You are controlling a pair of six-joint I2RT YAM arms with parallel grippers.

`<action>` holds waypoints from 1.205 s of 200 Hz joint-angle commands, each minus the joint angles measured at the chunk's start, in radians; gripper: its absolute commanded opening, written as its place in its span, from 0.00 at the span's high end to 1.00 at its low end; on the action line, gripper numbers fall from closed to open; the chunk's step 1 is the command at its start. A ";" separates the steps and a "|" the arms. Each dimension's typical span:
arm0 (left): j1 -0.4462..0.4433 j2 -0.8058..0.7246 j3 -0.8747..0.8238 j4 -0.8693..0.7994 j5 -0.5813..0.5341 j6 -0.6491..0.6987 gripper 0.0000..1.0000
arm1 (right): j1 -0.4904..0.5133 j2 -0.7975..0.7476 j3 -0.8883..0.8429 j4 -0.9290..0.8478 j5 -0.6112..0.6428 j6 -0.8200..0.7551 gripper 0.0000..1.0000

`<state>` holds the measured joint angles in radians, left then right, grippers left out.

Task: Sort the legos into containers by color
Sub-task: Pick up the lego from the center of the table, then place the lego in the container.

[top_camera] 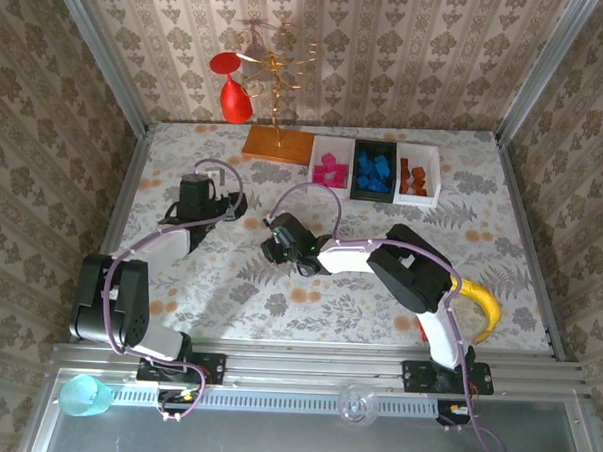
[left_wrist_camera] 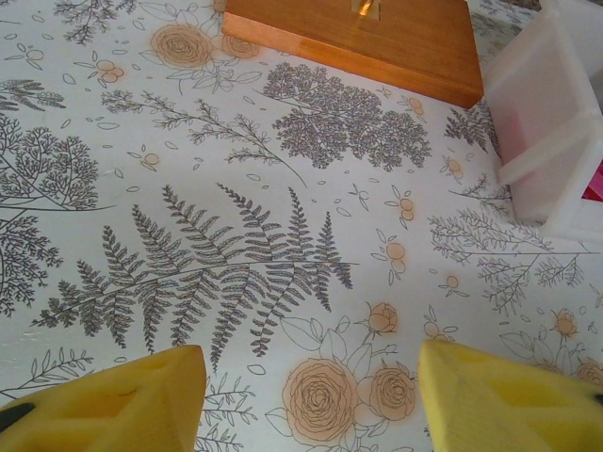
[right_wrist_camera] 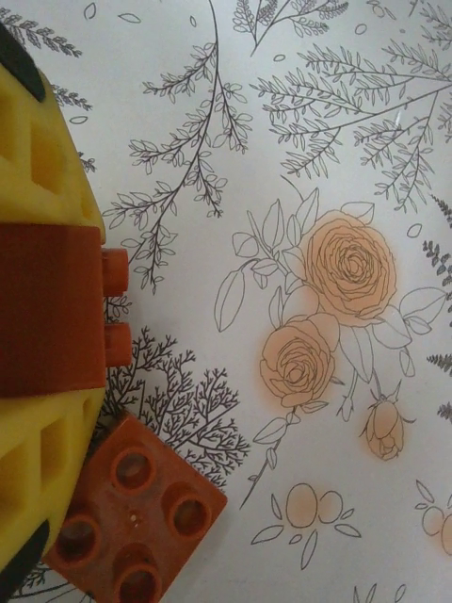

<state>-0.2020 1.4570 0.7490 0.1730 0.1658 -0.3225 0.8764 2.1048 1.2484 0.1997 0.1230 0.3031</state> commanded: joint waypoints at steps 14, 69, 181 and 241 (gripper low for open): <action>0.006 -0.020 -0.014 0.021 0.034 -0.023 0.38 | -0.007 -0.100 -0.058 0.011 -0.025 -0.004 0.66; -0.030 -0.039 -0.018 0.087 0.113 -0.048 0.38 | -0.135 -0.430 -0.327 0.061 -0.053 0.061 0.67; -0.353 0.007 0.060 0.247 0.150 -0.022 0.31 | -0.798 -0.481 -0.277 0.016 0.007 0.152 0.68; -0.374 -0.019 0.044 0.227 0.144 -0.031 0.31 | -0.853 -0.157 0.107 -0.132 0.001 0.149 0.63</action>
<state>-0.5701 1.4578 0.7910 0.3935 0.3073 -0.3595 0.0296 1.8854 1.2358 0.1600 0.1001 0.4500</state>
